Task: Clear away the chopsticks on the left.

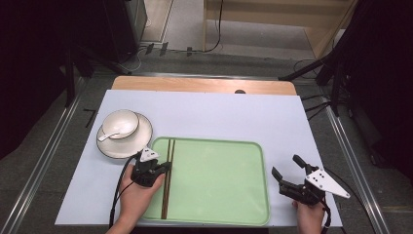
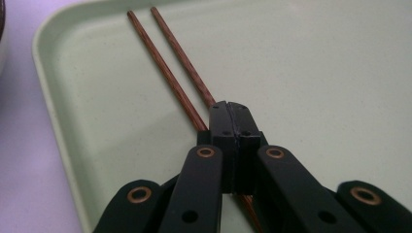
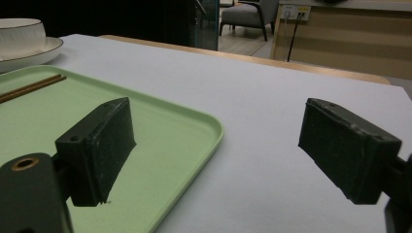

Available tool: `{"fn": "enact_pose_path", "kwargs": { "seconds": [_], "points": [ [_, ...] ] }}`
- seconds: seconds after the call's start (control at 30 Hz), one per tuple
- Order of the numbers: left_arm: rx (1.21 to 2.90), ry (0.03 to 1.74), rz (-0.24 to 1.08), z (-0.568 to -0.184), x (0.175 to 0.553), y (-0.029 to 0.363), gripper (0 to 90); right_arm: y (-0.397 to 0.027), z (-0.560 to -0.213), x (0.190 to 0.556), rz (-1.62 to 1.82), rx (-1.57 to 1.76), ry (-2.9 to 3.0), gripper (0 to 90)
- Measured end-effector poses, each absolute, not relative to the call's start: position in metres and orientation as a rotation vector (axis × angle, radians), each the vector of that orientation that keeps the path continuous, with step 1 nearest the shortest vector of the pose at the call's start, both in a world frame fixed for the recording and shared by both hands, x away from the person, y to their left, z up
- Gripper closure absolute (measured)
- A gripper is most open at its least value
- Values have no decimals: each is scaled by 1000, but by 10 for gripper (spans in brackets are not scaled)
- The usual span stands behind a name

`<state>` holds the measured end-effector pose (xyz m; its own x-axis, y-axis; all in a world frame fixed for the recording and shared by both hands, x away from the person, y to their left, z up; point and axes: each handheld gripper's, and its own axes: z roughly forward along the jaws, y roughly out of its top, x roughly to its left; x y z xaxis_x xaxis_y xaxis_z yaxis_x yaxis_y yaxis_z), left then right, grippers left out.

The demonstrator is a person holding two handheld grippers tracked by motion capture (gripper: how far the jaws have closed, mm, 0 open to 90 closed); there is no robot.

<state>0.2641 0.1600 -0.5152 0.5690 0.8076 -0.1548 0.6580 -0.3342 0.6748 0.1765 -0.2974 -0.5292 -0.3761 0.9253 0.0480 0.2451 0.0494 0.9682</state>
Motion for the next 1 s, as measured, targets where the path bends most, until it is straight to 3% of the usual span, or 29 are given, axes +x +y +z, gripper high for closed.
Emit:
{"fn": "enact_pose_path", "kwargs": {
  "seconds": [0.83,1.0],
  "points": [
    [2046,1177,234,-517,258,189,900,-298,-530,177,1359,1191,1690,130],
    [2016,1118,187,-516,257,195,792,-298,-530,177,1356,1186,1691,130]
  ]
}}
